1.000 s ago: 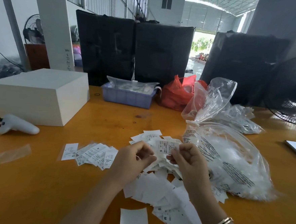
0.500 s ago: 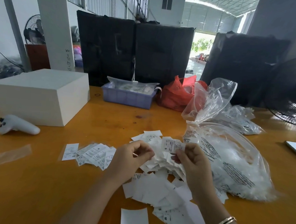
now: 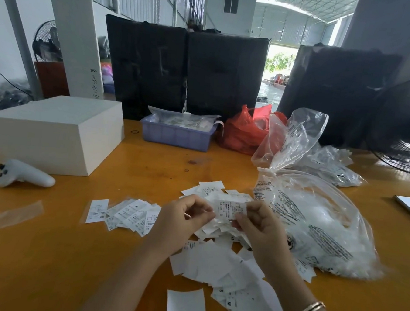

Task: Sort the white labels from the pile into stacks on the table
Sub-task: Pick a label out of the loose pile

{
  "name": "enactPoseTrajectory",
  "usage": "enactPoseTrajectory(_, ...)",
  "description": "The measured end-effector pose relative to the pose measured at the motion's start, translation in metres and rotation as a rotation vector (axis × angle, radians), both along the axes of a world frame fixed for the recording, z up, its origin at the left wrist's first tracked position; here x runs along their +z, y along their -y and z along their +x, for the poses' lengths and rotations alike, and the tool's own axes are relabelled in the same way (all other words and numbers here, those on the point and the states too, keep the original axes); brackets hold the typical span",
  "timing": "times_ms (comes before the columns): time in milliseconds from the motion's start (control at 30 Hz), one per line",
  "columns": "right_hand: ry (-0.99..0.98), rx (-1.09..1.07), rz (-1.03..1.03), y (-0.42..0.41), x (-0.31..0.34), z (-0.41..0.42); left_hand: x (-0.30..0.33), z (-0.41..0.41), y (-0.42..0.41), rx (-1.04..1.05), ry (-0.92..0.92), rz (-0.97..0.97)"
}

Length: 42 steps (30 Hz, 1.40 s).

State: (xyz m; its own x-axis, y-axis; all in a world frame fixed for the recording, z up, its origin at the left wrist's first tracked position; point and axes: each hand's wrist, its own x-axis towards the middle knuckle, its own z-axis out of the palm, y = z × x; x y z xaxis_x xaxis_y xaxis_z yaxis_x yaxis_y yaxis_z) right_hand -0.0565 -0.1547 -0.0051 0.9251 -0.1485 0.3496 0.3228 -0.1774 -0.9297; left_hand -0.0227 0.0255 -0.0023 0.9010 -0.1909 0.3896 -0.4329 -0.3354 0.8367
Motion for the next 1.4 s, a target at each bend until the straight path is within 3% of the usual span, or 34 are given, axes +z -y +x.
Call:
enactPoseTrajectory(200,0.063,-0.07,0.201,0.0022,0.0046,-0.0001,-0.0019,-0.0002,-0.0001,-0.004,0.003,0.035)
enactPoseTrajectory(633,-0.01,-0.004,-0.083,-0.0008,0.0003,-0.0009,-0.0006,0.0004,-0.002,-0.018,0.019,-0.004)
enactPoseTrajectory(867,-0.054,0.054,-0.074,0.0039,0.0011,-0.0001,0.0028,-0.0006,-0.0038,-0.076,-0.02,-0.043)
enactPoseTrajectory(1133,-0.052,0.022,0.228,0.0002,0.0034,-0.0004,0.0056,-0.002,-0.0018,-0.075,-0.097,-0.123)
enactPoseTrajectory(1400,-0.06,0.057,0.083,-0.0046,0.0025,-0.0035,0.0025,0.0,-0.0021,-0.033,-0.104,-0.126)
